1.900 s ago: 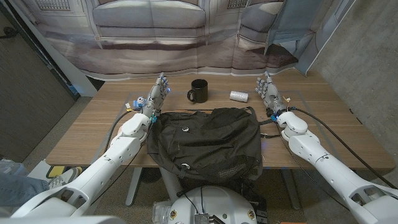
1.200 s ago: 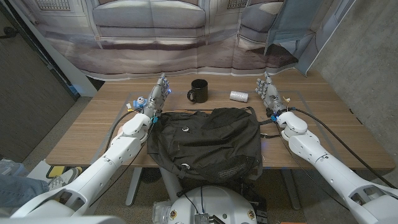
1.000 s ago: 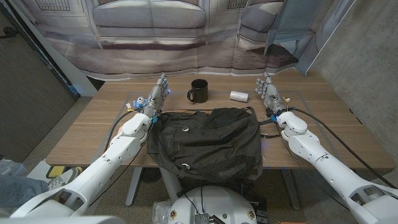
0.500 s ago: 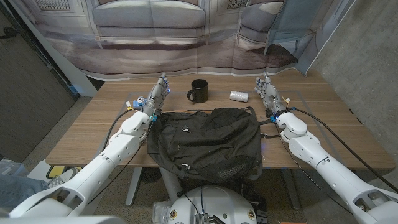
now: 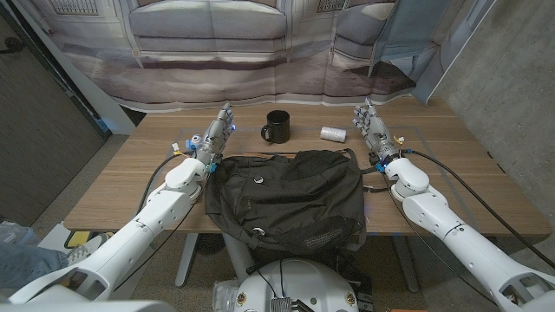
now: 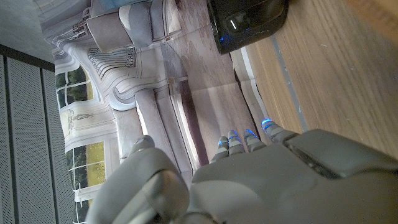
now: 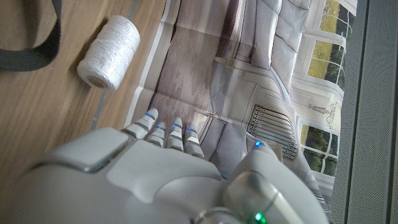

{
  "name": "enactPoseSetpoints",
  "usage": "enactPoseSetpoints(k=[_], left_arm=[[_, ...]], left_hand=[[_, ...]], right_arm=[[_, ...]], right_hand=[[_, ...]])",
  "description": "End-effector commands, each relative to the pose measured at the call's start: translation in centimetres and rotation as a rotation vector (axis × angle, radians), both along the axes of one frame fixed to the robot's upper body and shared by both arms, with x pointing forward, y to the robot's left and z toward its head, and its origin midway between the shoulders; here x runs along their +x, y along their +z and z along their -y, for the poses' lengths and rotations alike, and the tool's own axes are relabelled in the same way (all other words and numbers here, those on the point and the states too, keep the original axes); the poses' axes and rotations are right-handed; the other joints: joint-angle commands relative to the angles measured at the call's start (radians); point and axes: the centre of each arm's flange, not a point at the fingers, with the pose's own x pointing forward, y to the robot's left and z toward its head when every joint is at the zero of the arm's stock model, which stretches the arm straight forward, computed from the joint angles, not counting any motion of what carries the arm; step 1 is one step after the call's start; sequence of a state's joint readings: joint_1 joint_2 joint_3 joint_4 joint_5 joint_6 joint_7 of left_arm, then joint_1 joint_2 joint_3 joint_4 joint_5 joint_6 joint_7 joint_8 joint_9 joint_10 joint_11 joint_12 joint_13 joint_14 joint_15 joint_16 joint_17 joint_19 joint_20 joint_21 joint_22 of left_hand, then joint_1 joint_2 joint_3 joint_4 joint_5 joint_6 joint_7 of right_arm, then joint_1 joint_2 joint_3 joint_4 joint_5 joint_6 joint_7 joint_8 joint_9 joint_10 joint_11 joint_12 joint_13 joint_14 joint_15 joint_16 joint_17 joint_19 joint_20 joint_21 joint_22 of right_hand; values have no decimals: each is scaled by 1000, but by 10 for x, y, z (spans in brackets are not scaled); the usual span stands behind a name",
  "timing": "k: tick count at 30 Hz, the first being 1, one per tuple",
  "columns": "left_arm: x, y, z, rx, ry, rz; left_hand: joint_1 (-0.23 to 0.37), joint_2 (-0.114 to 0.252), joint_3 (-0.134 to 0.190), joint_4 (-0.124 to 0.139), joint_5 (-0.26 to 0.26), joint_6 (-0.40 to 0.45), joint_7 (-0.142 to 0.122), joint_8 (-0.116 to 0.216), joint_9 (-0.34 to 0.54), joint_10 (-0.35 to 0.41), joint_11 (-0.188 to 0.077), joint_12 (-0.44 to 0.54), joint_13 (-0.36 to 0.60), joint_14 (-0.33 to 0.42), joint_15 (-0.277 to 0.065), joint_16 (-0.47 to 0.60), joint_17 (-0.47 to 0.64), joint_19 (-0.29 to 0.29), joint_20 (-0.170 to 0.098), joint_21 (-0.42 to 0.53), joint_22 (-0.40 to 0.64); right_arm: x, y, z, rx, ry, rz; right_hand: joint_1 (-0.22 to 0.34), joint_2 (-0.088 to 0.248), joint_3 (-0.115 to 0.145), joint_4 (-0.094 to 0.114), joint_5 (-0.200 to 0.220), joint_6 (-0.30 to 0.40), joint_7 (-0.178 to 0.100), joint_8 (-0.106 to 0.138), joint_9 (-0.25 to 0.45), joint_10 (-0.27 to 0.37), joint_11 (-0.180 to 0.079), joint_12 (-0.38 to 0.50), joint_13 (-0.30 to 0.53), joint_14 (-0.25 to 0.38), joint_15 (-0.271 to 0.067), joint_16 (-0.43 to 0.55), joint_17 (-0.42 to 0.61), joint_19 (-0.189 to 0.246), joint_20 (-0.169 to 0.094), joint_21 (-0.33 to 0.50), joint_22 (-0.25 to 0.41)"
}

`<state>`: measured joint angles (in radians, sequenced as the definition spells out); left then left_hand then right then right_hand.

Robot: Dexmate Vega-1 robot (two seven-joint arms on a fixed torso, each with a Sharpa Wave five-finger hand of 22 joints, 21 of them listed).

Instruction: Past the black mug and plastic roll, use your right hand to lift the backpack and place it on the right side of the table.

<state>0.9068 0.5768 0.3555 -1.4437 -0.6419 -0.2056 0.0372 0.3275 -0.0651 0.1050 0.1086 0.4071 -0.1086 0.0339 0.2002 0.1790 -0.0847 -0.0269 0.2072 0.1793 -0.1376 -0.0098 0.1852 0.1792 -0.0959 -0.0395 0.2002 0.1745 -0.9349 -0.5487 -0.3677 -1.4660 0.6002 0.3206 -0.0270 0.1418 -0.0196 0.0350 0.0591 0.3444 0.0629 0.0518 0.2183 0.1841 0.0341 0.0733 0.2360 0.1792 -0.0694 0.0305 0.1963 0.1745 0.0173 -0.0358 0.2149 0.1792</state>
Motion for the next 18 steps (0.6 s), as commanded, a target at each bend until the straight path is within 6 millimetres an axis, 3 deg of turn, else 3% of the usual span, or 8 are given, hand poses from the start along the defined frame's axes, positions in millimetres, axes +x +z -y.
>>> enactPoseSetpoints(k=[1,6,18], left_arm=[[-7,-2,-4,-1,3,6],[-10,1,-4,0,4,14],[-12,4,-5,5,16,5]], left_hand=[[9,2,-3,-1,5,6,1,6,5,5,2,4,5,1,9,5,3,-10,-19,1,4],[11,4,-4,-2,6,8,1,6,5,5,2,4,5,1,9,5,3,-11,-18,1,4],[14,7,-5,-3,7,12,2,6,6,10,4,4,5,4,11,5,3,-11,-17,0,4]], right_arm=[[-13,2,-10,-33,22,41],[-14,1,-9,-31,44,52],[-25,-3,-2,-51,14,92]], right_hand=[[9,4,-2,-6,-3,11,-6,0,1,6,3,5,4,5,-4,2,6,7,-31,5,4],[17,4,-2,-12,-6,12,-6,-3,2,10,-5,4,4,26,-8,6,6,35,-35,13,4],[26,4,-3,-18,-8,26,-11,-1,2,28,-8,7,5,40,-12,6,6,46,-36,13,4]])
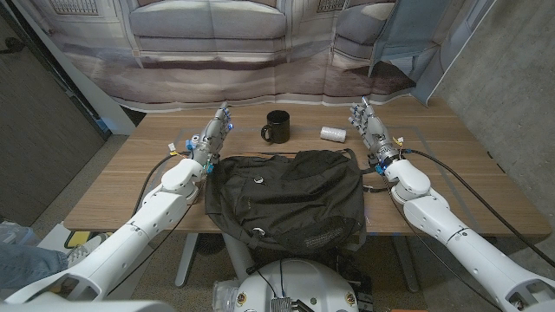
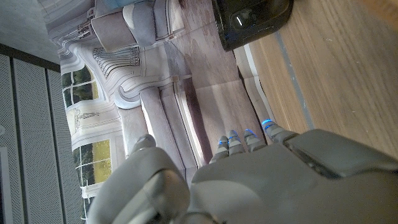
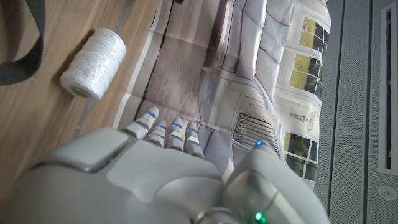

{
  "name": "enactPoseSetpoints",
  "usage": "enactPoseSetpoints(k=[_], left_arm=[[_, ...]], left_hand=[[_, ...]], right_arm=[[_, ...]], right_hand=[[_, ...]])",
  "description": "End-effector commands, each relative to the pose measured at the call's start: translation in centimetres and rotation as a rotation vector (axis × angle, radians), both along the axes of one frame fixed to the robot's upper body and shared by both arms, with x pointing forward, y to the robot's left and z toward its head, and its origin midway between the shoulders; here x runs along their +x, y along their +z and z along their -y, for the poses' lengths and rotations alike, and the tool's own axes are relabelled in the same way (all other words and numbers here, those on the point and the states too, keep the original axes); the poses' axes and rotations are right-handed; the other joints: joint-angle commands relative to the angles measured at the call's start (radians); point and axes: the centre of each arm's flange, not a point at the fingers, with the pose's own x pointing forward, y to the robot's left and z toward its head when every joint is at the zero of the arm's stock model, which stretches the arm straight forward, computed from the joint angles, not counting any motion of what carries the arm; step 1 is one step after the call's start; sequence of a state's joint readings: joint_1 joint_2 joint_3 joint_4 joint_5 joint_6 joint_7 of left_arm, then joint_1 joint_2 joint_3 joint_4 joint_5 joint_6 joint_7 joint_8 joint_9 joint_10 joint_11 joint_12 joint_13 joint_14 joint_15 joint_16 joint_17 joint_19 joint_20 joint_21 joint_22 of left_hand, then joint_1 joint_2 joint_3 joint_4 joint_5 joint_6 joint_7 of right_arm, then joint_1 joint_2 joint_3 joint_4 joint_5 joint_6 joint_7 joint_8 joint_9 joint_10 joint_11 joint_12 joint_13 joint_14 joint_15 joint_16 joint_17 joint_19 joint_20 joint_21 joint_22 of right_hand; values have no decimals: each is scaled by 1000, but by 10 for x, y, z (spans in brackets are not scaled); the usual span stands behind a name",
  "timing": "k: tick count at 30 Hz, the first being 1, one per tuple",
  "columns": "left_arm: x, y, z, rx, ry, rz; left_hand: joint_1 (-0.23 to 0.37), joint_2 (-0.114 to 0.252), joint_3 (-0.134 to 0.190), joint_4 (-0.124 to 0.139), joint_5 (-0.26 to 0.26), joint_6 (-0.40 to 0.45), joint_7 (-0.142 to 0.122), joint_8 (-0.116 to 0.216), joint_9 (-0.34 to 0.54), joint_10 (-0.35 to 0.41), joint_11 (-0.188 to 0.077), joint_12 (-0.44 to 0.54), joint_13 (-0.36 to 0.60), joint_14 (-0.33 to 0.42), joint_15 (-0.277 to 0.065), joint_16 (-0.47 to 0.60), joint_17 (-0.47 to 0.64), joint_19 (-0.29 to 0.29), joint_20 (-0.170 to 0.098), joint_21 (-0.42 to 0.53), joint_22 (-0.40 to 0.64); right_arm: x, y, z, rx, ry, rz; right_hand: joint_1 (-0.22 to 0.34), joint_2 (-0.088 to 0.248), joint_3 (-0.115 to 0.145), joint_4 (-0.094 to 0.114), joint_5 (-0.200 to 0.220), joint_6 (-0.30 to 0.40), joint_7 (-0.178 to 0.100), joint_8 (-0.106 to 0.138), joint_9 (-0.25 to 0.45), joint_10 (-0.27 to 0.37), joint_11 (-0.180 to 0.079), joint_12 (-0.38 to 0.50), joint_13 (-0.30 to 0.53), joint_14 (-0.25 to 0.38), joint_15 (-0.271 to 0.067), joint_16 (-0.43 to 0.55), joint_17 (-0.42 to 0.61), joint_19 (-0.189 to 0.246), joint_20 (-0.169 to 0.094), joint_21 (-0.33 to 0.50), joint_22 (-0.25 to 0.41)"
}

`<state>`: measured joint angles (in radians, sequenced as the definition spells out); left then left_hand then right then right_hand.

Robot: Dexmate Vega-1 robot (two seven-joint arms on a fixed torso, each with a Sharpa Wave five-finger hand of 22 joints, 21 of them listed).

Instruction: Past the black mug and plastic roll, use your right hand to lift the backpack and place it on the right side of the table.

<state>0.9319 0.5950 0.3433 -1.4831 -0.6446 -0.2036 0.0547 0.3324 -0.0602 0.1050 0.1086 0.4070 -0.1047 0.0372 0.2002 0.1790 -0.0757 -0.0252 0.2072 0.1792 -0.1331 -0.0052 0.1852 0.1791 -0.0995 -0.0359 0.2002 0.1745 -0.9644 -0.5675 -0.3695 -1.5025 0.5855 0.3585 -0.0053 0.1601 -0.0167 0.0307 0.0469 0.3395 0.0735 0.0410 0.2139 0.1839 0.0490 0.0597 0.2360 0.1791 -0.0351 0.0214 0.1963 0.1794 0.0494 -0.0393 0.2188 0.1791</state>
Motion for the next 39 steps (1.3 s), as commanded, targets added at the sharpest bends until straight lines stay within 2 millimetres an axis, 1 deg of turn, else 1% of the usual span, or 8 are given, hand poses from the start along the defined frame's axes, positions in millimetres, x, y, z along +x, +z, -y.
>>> enactPoseSetpoints(k=[1,8,12,25,39], left_arm=[[-4,3,-2,9,5,-6],[-3,3,5,19,-5,-10],[-4,2,6,15,-11,-12],[-13,2,3,19,0,-6],[-14,2,3,6,-14,-5]], left_hand=[[9,2,-5,-3,7,10,-1,7,6,2,4,4,5,0,8,5,3,-7,-20,0,4],[11,4,-6,-3,8,13,-1,7,6,3,2,4,5,2,8,5,3,-9,-19,-1,4],[12,5,-7,-4,8,14,-1,6,6,5,3,4,5,2,8,5,3,-9,-18,-1,4],[16,8,-9,-4,9,18,-2,6,6,8,3,4,5,4,8,5,3,-9,-18,-1,5],[19,10,-11,-5,10,20,-1,5,6,12,2,3,5,6,7,5,3,-9,-18,-1,5]], right_arm=[[-13,-2,4,-23,-12,60],[-23,-2,1,-48,-7,88],[-27,-1,2,-62,-14,101],[-41,-1,6,-93,6,134],[-58,3,-9,-131,59,216]], right_hand=[[9,1,2,-7,-4,17,-1,3,2,16,3,8,5,7,-4,6,1,15,-33,9,4],[12,1,1,-9,-5,24,-2,4,2,21,2,8,5,14,-7,6,2,21,-35,9,4],[16,2,0,-12,-6,26,-2,2,2,30,-1,9,5,26,-9,7,2,44,-36,15,5],[22,3,-1,-16,-8,29,-4,0,3,39,-3,9,5,37,-16,7,2,61,-39,18,5],[31,4,-1,-21,-8,40,-4,0,3,52,-1,10,6,50,-16,6,2,74,-37,18,4]])
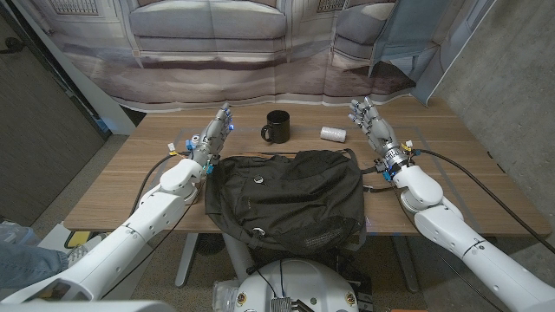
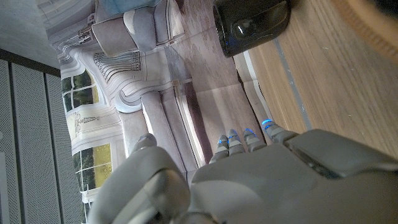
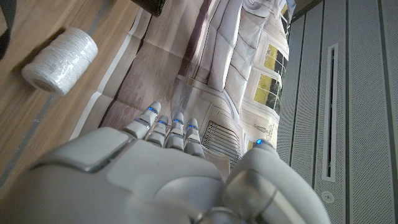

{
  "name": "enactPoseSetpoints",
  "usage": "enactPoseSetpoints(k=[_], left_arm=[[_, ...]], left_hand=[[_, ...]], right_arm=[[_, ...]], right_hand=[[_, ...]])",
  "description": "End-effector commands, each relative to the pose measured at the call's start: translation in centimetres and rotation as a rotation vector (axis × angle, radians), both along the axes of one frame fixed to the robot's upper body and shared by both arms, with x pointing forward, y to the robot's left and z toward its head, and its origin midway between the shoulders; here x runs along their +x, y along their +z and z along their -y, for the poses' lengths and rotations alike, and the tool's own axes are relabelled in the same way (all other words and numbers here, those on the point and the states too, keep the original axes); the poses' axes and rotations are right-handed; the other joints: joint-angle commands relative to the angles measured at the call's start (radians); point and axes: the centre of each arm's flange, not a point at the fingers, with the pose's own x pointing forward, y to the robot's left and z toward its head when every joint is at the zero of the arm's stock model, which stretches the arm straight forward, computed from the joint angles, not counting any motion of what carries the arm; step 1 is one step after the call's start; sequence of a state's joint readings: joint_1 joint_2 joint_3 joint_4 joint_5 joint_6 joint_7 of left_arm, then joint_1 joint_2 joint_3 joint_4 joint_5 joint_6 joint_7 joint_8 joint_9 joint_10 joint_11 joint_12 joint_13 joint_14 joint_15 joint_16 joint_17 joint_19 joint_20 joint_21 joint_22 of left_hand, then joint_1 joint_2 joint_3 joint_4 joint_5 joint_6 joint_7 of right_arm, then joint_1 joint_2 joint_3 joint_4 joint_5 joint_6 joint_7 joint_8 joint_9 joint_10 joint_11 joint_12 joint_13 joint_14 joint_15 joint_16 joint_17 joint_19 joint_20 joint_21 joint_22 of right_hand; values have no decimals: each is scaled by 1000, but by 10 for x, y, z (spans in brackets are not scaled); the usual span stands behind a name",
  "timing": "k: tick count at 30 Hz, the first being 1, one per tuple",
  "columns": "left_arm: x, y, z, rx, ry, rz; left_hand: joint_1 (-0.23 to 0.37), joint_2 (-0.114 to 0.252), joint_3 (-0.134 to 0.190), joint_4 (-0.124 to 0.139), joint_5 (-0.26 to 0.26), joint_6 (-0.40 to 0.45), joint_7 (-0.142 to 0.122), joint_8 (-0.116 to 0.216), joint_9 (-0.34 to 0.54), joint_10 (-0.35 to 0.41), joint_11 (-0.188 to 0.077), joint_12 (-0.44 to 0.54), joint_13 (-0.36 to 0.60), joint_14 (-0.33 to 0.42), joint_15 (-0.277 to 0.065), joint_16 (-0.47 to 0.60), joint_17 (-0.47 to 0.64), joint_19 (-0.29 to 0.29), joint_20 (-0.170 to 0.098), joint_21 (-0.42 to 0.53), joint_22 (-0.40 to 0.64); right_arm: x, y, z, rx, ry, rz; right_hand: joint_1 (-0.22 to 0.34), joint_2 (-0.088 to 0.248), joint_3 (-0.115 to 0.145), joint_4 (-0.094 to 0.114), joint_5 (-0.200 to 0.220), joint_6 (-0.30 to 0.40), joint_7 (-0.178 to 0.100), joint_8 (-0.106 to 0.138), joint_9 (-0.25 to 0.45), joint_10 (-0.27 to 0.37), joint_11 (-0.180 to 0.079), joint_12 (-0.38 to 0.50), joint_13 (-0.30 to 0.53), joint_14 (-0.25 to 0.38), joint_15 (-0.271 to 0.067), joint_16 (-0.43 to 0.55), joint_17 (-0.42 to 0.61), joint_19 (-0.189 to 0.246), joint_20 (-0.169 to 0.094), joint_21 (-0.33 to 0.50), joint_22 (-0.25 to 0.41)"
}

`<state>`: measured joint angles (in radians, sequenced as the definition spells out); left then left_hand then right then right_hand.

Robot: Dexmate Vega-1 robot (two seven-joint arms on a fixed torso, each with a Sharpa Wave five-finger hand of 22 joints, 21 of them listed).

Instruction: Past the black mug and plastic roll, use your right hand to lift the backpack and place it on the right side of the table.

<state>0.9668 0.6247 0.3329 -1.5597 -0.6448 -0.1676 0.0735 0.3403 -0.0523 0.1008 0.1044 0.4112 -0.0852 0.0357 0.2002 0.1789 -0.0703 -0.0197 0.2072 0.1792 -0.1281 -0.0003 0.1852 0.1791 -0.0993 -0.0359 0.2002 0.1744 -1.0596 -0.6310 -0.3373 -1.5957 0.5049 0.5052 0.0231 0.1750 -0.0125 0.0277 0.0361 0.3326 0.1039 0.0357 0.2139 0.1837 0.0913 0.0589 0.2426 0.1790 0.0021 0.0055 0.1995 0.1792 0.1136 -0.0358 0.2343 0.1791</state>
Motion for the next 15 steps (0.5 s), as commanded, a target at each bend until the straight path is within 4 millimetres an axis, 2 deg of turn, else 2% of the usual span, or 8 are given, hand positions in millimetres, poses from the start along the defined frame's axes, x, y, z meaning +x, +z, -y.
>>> enactPoseSetpoints(k=[1,15], left_arm=[[-2,1,-1,-11,-10,2],[4,3,3,-3,-17,3]], left_hand=[[11,3,-8,-1,6,3,0,5,6,7,-3,3,5,2,3,5,3,-9,-17,-1,5],[11,5,-12,0,6,11,1,6,6,12,-1,3,6,5,4,5,3,-7,-19,0,5]], right_arm=[[-15,3,-10,-36,39,62],[-24,3,-21,-59,79,104]], right_hand=[[17,0,2,-11,-1,9,1,0,3,13,0,5,6,14,0,3,3,11,-41,2,4],[22,0,1,-15,-2,19,-3,0,3,30,0,8,6,22,-2,1,3,18,-40,0,4]])
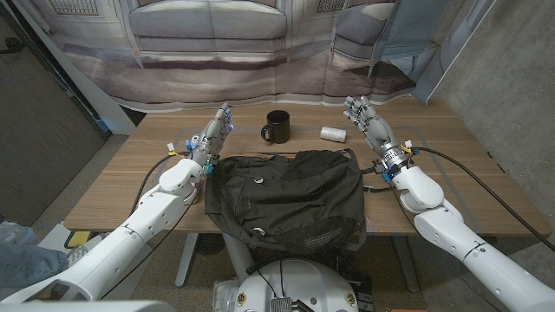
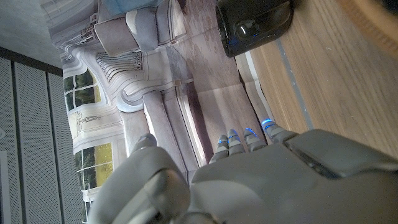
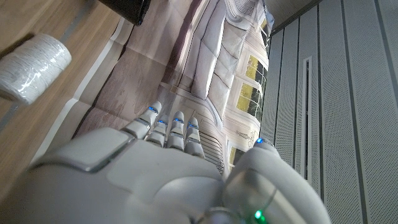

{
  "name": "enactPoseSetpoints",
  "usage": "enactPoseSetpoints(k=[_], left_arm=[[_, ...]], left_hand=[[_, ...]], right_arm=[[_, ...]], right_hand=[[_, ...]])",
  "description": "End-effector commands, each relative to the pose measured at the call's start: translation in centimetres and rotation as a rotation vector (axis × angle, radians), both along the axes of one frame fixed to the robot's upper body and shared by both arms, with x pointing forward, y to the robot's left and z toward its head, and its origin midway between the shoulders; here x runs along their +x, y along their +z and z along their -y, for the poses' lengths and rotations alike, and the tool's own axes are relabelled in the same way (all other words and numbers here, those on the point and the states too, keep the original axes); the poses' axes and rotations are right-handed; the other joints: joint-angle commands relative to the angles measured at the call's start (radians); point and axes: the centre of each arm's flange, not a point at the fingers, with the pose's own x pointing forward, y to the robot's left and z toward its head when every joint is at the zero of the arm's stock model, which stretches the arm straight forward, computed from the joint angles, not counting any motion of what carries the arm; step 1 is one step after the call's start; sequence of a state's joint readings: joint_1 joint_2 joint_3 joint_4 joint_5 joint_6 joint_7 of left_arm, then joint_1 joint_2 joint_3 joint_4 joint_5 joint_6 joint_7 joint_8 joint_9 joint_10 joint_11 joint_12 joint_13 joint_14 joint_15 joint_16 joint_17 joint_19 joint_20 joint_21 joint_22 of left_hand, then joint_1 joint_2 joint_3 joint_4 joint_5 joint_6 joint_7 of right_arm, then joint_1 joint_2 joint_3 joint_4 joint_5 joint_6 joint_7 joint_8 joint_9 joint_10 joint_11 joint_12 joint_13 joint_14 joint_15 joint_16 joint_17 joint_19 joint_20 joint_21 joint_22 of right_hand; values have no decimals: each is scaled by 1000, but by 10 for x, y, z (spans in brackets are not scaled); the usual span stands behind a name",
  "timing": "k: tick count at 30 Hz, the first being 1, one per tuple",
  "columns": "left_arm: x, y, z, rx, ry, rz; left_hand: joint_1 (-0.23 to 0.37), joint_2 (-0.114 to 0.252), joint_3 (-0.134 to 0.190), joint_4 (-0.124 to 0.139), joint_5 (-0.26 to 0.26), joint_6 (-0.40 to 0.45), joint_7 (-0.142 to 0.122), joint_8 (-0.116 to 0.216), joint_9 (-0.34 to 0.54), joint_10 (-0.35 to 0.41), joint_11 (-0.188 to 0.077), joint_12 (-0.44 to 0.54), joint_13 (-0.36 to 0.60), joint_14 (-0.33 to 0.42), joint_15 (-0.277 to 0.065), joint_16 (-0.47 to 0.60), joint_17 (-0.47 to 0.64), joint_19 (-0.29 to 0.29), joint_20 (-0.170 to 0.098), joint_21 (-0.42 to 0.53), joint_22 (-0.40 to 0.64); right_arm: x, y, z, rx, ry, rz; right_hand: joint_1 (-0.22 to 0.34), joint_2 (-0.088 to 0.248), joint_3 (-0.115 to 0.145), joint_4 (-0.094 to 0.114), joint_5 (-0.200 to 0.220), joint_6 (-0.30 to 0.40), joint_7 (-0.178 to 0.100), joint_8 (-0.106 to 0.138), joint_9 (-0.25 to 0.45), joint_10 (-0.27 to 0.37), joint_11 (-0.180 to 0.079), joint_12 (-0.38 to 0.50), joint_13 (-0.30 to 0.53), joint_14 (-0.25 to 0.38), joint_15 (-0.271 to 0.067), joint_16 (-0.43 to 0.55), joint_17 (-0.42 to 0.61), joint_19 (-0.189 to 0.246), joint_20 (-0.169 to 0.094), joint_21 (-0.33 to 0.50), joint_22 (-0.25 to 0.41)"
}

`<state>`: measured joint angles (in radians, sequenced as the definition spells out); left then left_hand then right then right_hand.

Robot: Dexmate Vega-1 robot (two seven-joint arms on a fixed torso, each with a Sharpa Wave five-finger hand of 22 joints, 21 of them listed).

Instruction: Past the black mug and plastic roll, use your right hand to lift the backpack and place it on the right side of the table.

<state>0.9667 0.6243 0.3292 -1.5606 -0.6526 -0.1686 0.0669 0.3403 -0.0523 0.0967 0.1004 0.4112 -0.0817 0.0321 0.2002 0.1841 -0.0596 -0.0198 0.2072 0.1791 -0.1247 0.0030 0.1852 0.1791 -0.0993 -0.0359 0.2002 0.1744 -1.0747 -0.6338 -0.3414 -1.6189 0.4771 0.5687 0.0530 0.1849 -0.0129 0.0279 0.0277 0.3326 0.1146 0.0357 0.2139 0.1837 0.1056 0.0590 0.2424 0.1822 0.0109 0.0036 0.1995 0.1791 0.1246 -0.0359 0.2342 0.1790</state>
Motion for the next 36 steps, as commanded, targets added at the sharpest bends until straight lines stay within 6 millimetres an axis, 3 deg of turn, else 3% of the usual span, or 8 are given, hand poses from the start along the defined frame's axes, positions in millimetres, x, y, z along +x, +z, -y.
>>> enactPoseSetpoints(k=[1,36], left_arm=[[5,1,4,4,-10,-1],[0,6,4,9,-25,15]], left_hand=[[11,5,-8,4,6,7,5,6,1,1,1,3,6,2,1,5,3,-6,-20,0,5],[14,9,-15,4,7,13,8,4,1,3,5,0,6,1,6,3,3,-8,-21,-1,5]], right_arm=[[-8,1,-11,-27,39,39],[-35,8,-45,-121,139,132]], right_hand=[[13,0,0,-7,-2,8,-2,0,4,17,-3,8,3,14,1,1,3,8,-40,0,4],[21,3,-2,-13,-3,17,-5,-3,4,25,-5,4,3,21,-2,-4,4,16,-38,-6,5]])
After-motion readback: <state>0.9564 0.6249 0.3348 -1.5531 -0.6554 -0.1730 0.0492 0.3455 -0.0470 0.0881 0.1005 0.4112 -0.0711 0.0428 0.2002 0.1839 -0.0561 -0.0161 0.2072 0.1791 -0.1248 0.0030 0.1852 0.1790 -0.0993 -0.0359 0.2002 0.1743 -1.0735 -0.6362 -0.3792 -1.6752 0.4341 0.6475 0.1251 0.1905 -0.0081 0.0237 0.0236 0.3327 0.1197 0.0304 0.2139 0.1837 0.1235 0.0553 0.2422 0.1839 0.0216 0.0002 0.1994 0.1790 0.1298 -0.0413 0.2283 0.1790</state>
